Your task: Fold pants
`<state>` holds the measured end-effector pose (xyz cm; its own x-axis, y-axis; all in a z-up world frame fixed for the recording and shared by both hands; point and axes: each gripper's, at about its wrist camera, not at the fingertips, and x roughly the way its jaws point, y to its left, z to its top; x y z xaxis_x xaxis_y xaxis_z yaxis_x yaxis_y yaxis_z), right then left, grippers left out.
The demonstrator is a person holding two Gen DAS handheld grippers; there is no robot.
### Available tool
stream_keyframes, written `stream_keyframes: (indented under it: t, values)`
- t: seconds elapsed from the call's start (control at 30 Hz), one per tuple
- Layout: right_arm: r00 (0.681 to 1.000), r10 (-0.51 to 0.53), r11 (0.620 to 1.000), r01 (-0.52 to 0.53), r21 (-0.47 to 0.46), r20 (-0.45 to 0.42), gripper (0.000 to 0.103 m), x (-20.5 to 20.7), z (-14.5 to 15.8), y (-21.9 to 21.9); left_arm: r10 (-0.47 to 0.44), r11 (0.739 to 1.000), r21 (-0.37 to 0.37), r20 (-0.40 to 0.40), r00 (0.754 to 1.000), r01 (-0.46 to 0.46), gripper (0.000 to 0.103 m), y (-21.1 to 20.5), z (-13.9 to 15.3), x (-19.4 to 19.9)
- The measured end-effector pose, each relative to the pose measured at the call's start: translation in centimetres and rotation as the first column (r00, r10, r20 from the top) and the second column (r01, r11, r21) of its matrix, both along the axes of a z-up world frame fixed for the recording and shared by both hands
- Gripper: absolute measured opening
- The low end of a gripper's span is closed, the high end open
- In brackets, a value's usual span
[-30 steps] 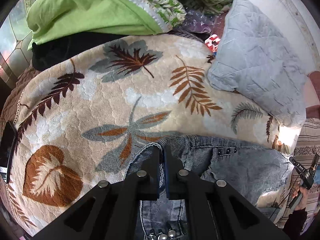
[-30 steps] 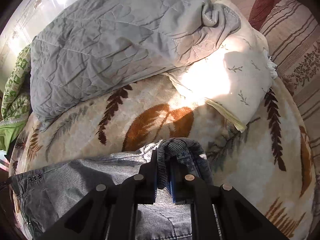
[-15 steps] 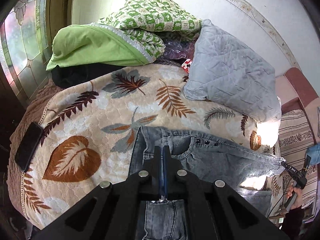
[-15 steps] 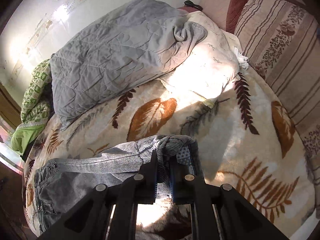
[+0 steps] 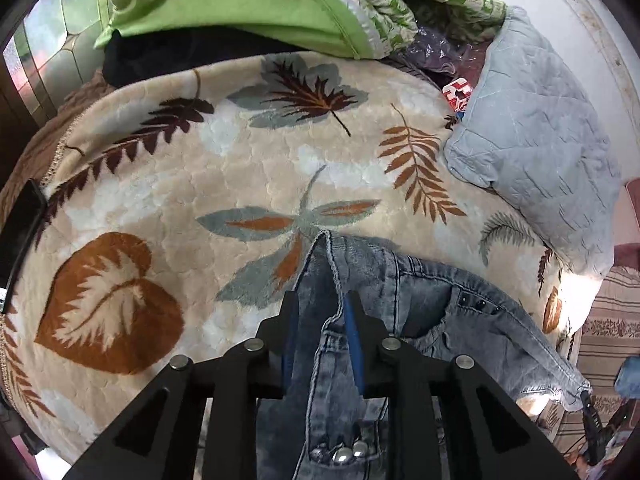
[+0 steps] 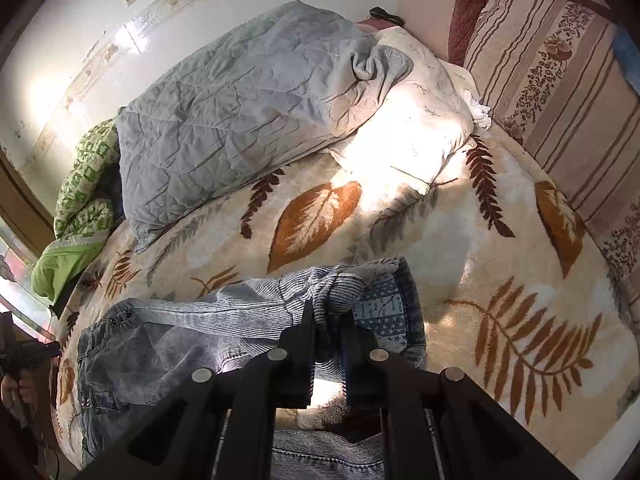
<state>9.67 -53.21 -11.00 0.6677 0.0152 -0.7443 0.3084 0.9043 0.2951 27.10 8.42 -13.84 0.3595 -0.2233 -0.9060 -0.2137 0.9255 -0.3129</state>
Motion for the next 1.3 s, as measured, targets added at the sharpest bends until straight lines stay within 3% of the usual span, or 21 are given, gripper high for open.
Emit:
stream_keyframes:
  t: [0.17, 0.37, 0.4, 0.47, 0.6, 0.77, 1.0, 1.17, 1.3]
  values:
    - [1.0, -0.002, 1.0, 0.002, -0.009, -0.007, 0.01, 1.1, -0.3, -0.3, 0.022, 0.999, -0.045, -0.066, 0.998, -0.025, 0.024, -1.2, -3.2, 3.5]
    - [1.0, 0.028, 0.999, -0.028, -0.039, -0.005, 0.01, 2.6, -0.2, 0.5, 0.019, 0.994, -0.101, -0.121, 0.992, -0.031, 0.024, -1.7, -5.5, 4.8]
    - [0.999, 0.032, 0.999, -0.032, -0.043, -0.006, 0.01, 2.7, -0.2, 0.6, 0.023, 0.994, -0.105, -0.125, 0.992, -0.037, 0.023, -1.6, -5.6, 4.9]
    - [1.0, 0.03, 0.998, -0.03, -0.049, -0.003, 0.01, 2.8, -0.3, 0.6, 0.04, 0.992, -0.111, -0.132, 0.99, -0.055, 0.007, -1.5, -5.9, 4.9]
    - [1.0, 0.008, 1.0, -0.008, -0.025, 0.008, 0.01, 2.6, -0.2, 0.0, 0.038, 0.99, -0.132, -0.102, 0.994, -0.051, 0.003, -1.6, -5.6, 4.7]
    - [1.0, -0.002, 1.0, 0.002, -0.012, 0.018, 0.01, 1.9, 0.3, 0.1, 0.039, 0.982, -0.185, 0.011, 0.999, -0.037, 0.002, -1.2, -2.9, 3.0]
    - [0.998, -0.012, 1.0, 0.013, -0.013, 0.057, 0.01, -1.2, 2.3, 0.4, -0.007, 0.962, -0.268, 0.174, 0.985, 0.054, 0.002, -0.9, 3.5, -2.3]
    - [0.996, -0.023, 1.0, 0.023, -0.009, 0.082, 0.01, -5.3, 3.0, 0.0, -0.054, 0.951, -0.277, 0.285, 0.957, 0.136, 0.002, -0.3, 7.7, -8.7]
    - [0.996, -0.035, 0.999, 0.034, 0.017, 0.086, 0.01, -9.1, 2.8, -1.3, -0.08, 0.951, -0.258, 0.324, 0.943, 0.169, 0.002, 0.7, 8.8, -14.0]
